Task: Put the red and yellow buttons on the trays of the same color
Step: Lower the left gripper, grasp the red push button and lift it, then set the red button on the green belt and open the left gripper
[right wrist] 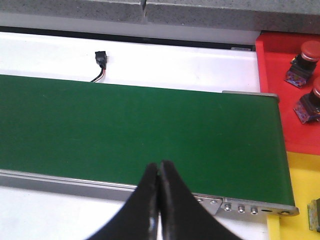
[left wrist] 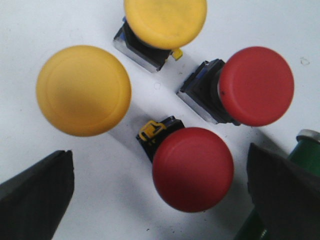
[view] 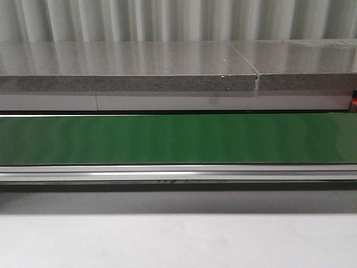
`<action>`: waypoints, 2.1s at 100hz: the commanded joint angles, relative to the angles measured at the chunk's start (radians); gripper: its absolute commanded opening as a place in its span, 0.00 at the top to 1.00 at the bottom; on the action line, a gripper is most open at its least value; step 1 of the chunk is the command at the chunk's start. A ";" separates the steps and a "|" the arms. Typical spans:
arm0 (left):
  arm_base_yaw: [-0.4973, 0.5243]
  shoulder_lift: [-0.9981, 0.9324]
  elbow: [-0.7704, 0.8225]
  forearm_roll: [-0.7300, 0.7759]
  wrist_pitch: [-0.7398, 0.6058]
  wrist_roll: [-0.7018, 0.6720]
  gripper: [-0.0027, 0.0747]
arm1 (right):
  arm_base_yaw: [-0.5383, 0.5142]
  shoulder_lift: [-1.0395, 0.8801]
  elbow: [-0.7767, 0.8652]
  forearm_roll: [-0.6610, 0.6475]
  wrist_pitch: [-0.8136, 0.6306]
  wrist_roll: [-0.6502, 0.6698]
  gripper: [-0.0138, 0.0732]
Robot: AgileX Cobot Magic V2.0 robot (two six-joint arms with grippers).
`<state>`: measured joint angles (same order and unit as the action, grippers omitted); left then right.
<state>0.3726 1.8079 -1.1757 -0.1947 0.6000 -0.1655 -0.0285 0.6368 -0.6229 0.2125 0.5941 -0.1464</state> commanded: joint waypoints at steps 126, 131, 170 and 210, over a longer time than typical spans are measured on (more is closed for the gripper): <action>-0.018 -0.288 -0.105 -0.031 0.227 0.156 0.99 | 0.001 -0.002 -0.023 0.005 -0.062 -0.010 0.98; -0.037 -0.305 -0.105 -0.031 0.246 0.165 0.99 | 0.001 -0.002 -0.023 0.005 -0.062 -0.010 0.98; -0.259 -0.311 -0.105 0.112 0.310 0.214 0.99 | 0.001 -0.002 -0.023 0.005 -0.062 -0.010 0.98; -0.286 -0.251 -0.105 0.128 0.367 0.214 0.99 | 0.001 -0.002 -0.023 0.005 -0.062 -0.010 0.98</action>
<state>0.0935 1.5780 -1.2501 -0.0609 0.9805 0.0497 -0.0285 0.6368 -0.6229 0.2125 0.5941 -0.1464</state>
